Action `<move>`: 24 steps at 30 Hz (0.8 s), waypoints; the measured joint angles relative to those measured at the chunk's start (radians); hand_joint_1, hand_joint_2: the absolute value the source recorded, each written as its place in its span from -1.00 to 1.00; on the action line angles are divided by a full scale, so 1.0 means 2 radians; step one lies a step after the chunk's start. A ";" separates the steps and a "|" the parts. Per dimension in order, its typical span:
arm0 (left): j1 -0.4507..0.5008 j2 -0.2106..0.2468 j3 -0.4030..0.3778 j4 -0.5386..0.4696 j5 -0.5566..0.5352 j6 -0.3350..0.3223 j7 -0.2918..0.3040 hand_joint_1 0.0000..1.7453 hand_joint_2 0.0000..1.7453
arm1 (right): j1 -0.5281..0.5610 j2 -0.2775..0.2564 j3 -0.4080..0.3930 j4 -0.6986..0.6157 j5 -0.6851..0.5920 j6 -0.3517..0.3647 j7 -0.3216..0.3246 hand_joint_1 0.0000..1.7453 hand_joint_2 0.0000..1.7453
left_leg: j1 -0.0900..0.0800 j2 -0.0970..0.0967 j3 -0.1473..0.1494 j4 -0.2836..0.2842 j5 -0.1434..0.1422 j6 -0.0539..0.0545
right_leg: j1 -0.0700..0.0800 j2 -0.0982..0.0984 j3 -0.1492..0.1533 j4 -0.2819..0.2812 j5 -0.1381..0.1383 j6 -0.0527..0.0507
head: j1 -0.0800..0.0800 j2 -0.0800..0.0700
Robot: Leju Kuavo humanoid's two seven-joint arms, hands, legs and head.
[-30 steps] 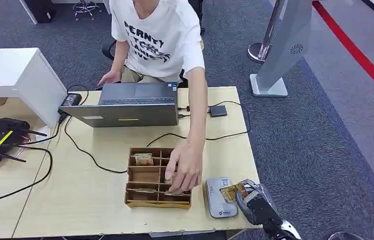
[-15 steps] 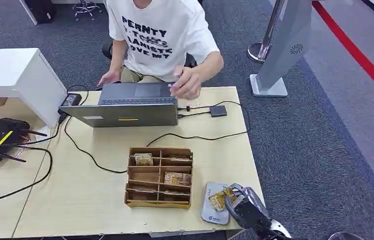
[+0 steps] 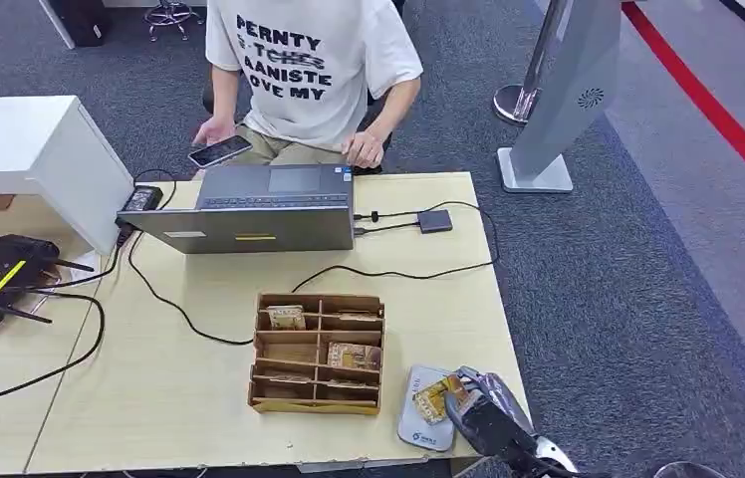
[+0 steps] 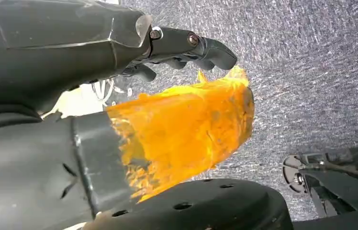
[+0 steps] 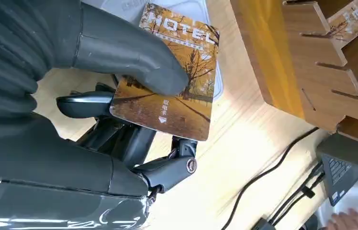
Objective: Pass the card to the sensor for recognition and then transmit it.
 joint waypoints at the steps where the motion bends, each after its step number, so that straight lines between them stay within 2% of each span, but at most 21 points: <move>1: 0.000 0.000 0.000 0.000 0.000 0.000 0.000 -1.00 -1.00 | 0.000 0.000 0.000 0.000 0.001 0.000 0.000 1.00 1.00 | 0.000 0.000 0.000 0.000 0.000 0.000 | 0.000 0.000 0.000 0.000 0.000 0.000 | 0.000 0.000; 24: 0.000 0.000 0.000 0.000 0.002 -0.003 -0.002 -1.00 -1.00 | -0.011 -0.016 0.017 0.000 0.049 -0.003 0.021 1.00 1.00 | 0.000 0.000 0.000 0.000 0.000 0.000 | 0.000 0.000 0.000 0.000 0.000 0.000 | 0.000 0.000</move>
